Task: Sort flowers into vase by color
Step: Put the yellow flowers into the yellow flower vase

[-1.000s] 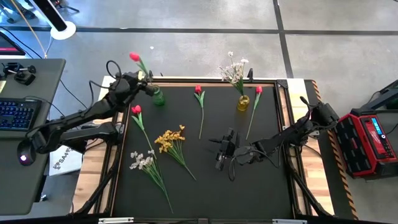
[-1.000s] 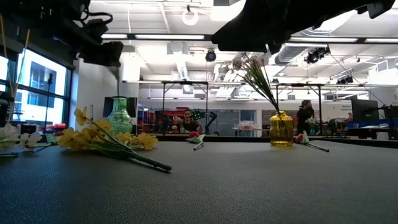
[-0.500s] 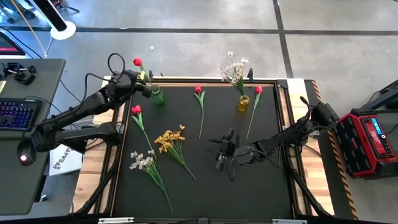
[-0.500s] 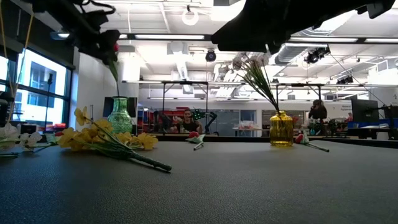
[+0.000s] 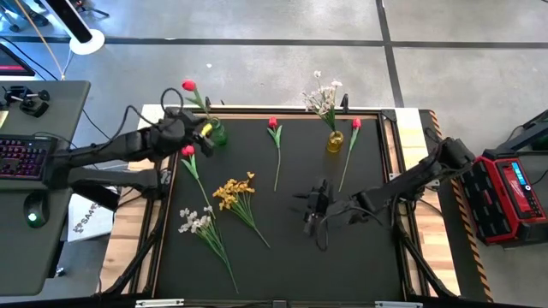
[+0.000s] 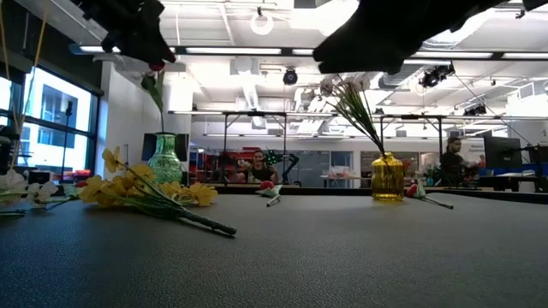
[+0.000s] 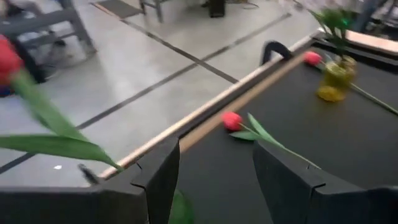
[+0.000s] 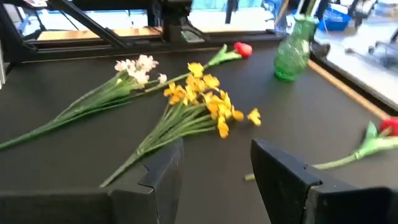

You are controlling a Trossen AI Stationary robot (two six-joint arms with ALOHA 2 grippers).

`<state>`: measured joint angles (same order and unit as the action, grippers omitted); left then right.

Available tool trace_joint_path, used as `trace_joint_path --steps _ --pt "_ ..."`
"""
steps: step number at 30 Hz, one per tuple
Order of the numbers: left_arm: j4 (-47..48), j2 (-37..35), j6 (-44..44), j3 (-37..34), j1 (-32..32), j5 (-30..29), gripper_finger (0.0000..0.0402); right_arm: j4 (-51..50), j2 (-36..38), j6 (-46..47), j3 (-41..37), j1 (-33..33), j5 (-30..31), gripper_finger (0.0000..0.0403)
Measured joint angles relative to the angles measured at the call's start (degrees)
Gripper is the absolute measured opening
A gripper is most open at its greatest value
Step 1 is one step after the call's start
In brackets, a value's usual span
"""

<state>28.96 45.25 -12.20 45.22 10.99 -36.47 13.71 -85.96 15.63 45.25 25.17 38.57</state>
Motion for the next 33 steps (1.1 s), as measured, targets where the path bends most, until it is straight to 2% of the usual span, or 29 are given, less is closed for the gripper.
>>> trace_joint_path --steps 5,11,15,20,23,27,30,33 --pt "0.0 3.0 -3.5 -1.5 -6.9 -1.1 0.0193 -8.8 3.2 6.6 0.0 0.0 -0.9 0.0177" --pt "-1.9 11.2 -6.2 -1.5 -12.8 -1.5 0.0193 -19.7 5.3 15.6 0.0 0.0 -4.2 0.0177" --pt "-6.2 18.1 -6.2 -1.5 -14.6 -1.5 0.0193 -26.0 5.4 21.3 0.0 0.0 -8.7 0.0177" --pt "-12.6 27.0 -6.2 -1.5 -14.8 -1.1 0.0193 -35.4 5.4 31.2 0.0 0.0 -17.2 0.0177" --pt "-16.9 32.1 -6.2 -1.5 -14.7 -0.3 0.0193 -40.4 5.4 36.3 0.0 0.0 -19.6 0.0177" --pt "-23.8 38.2 -7.1 -1.5 -14.7 -0.1 0.0193 -42.7 5.4 38.4 0.0 0.0 -18.7 0.0177" --pt "-27.8 41.8 -7.9 -1.5 -14.3 1.2 0.0193 -40.1 5.3 38.3 0.0 0.0 -13.6 0.0177" --pt "-27.0 43.1 -4.9 -1.5 -13.4 4.2 0.0193 -36.0 5.3 35.9 0.0 -0.1 -10.8 0.0177"
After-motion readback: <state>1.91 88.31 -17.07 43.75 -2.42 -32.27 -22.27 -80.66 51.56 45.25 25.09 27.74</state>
